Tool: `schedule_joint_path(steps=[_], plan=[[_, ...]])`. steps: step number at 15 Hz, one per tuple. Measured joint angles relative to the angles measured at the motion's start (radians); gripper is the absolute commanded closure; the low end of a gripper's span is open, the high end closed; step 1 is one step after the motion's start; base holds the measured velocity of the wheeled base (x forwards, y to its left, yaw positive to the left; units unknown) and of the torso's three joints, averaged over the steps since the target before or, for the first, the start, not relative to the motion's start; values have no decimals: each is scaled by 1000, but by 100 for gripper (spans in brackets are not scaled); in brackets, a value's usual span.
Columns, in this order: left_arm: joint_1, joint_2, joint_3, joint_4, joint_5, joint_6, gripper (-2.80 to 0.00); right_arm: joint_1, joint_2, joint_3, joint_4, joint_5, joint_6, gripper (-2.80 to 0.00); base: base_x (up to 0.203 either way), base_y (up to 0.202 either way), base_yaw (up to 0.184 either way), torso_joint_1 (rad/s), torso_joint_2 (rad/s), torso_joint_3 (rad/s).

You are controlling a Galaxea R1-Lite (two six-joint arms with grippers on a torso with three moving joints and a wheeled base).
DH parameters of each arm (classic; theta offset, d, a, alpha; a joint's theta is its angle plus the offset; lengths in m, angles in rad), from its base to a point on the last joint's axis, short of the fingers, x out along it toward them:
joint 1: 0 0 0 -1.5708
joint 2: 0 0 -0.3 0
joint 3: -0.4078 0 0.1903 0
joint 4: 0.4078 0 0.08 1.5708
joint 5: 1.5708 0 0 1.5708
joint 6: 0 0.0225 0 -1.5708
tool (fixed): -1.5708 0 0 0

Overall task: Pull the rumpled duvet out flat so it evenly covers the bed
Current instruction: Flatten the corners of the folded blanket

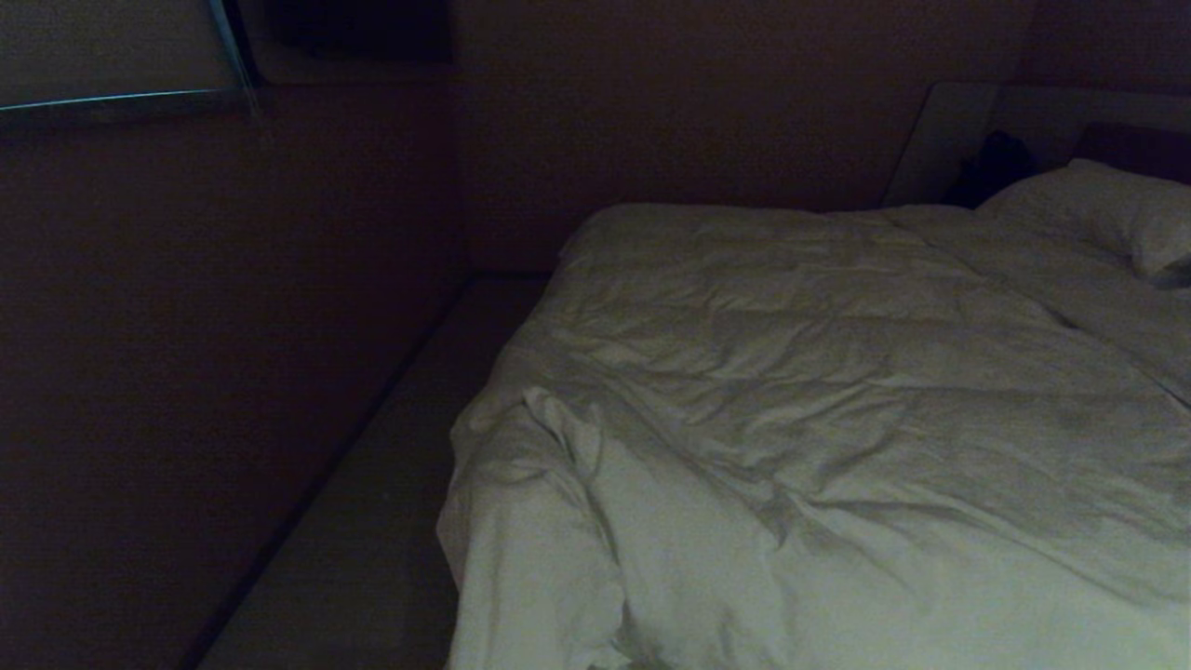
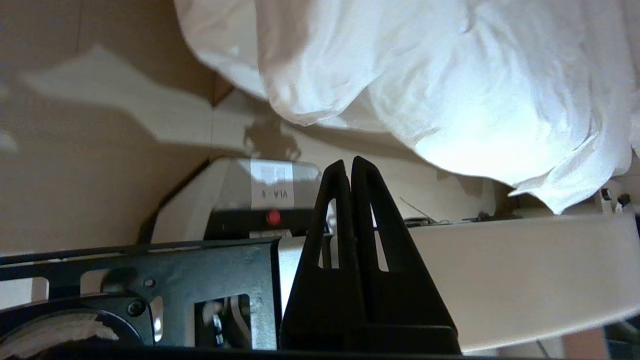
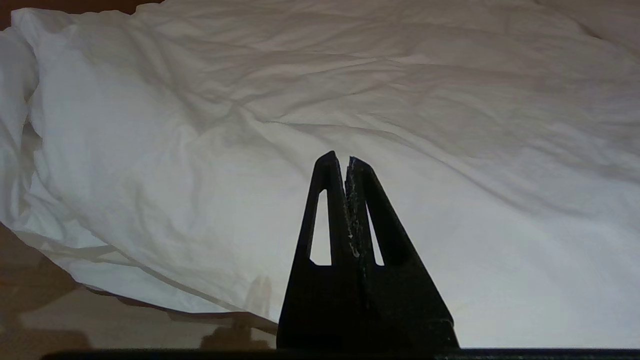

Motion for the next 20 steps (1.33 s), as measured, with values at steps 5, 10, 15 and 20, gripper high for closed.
schedule_joint_path(steps=[5, 10, 15, 20], plan=[[0, 221, 42, -172, -9, 10, 0, 1, 0, 0, 0, 0, 0, 0, 0, 0, 0, 0, 0, 0], [-13, 386, 114, -287, -9, 89, 0, 0, 0, 0, 0, 0, 0, 0, 0, 0, 0, 0, 0, 0], [-46, 484, 142, -290, -9, 263, 0, 0, 0, 0, 0, 0, 0, 0, 0, 0, 0, 0, 0, 0], [-67, 645, 159, -373, -8, 444, 0, 0, 0, 0, 0, 0, 0, 0, 0, 0, 0, 0, 0, 0]])
